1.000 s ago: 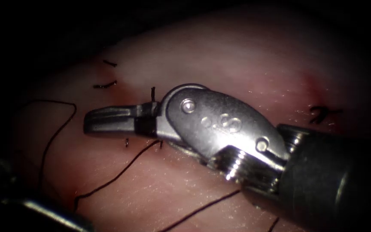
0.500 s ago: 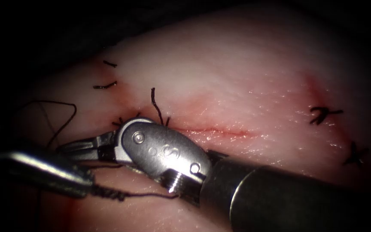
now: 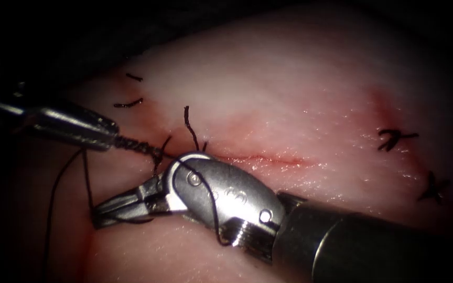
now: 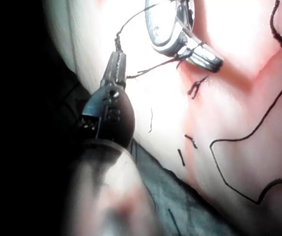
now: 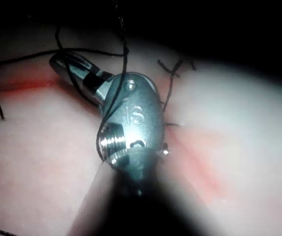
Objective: Wound Closure
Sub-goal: With the left needle driver wrap the suture once around the right needle driver.
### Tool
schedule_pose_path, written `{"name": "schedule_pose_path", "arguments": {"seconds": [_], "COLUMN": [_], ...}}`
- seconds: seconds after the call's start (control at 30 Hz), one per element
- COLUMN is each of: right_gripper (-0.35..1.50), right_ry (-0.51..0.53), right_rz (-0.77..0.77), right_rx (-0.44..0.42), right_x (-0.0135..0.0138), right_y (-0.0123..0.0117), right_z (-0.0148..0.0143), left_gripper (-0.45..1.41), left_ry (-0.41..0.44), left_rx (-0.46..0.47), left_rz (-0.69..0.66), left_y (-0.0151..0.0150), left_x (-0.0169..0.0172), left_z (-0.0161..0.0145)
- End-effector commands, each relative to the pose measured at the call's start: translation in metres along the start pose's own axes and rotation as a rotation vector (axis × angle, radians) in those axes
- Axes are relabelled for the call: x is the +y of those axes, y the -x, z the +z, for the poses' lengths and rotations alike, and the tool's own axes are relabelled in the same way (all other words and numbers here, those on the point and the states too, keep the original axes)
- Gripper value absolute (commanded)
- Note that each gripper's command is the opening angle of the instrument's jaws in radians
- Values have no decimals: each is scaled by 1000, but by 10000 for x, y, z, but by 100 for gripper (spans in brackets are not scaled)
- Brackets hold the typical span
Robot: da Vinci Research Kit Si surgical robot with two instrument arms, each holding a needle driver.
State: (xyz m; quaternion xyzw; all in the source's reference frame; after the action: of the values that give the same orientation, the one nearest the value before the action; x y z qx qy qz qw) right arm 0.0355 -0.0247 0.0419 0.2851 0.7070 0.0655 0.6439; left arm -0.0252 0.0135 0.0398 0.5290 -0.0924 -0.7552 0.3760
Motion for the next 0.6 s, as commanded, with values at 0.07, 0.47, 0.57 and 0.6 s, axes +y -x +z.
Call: {"name": "schedule_pose_path", "arguments": {"seconds": [0.07, 0.47, 0.57, 0.6], "right_gripper": [-35, -35, -35, -35], "right_ry": [-30, -33, -2, 4], "right_rz": [20, 57, 65, 67], "right_rx": [11, 119, 198, 230], "right_x": [13, 3, 0, -1], "right_y": [-5, -9, -13, -14], "right_z": [12, 5, -6, -10], "left_gripper": [-45, -45, -45, -45], "left_ry": [-58, -276, -286, -291], "left_rx": [13, 35, 94, 120], "left_rz": [13, -316, -297, -287], "left_y": [16, 68, 75, 77], "left_x": [-15, -29, -20, -16], "left_z": [1, -6, -2, 1]}}
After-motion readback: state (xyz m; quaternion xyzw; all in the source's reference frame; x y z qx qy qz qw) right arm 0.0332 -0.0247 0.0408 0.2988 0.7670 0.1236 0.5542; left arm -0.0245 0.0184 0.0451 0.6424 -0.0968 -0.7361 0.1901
